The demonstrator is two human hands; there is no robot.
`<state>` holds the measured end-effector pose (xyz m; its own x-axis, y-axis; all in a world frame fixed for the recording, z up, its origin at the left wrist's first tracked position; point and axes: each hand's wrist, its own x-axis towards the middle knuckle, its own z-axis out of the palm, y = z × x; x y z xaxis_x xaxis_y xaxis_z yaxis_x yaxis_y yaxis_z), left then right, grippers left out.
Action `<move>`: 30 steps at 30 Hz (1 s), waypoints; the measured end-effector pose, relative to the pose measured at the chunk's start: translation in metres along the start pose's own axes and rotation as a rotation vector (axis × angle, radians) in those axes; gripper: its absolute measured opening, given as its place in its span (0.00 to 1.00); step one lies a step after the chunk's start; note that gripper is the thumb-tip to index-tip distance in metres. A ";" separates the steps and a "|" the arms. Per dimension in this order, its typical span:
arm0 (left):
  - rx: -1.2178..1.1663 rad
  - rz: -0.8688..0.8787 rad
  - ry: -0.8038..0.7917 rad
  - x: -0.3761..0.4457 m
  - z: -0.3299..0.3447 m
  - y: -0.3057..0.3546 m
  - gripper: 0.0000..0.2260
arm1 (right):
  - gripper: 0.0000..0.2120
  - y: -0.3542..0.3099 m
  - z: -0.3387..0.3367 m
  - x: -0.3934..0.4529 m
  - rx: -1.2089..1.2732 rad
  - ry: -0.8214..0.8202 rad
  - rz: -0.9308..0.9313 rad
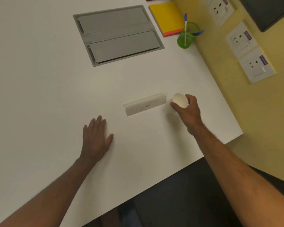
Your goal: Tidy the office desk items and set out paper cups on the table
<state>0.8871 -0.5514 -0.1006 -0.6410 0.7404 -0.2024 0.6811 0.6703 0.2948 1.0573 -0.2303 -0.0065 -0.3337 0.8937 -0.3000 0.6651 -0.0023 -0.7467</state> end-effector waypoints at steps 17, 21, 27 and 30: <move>0.087 -0.028 0.066 0.000 0.042 -0.012 0.30 | 0.40 0.024 0.031 0.092 -0.020 0.073 -0.064; 0.117 -0.026 0.073 0.000 0.043 -0.012 0.30 | 0.44 0.022 0.030 0.093 -0.013 0.048 -0.054; 0.088 -0.030 0.028 -0.001 0.034 -0.009 0.31 | 0.47 0.022 0.023 0.071 0.021 0.086 -0.024; 0.048 -0.019 -0.050 -0.002 0.024 -0.013 0.32 | 0.47 0.028 0.023 0.051 0.018 0.126 0.002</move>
<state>0.8881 -0.5600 -0.1260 -0.6360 0.7286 -0.2542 0.6862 0.6847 0.2455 1.0437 -0.1947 -0.0564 -0.2448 0.9430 -0.2253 0.6531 -0.0113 -0.7572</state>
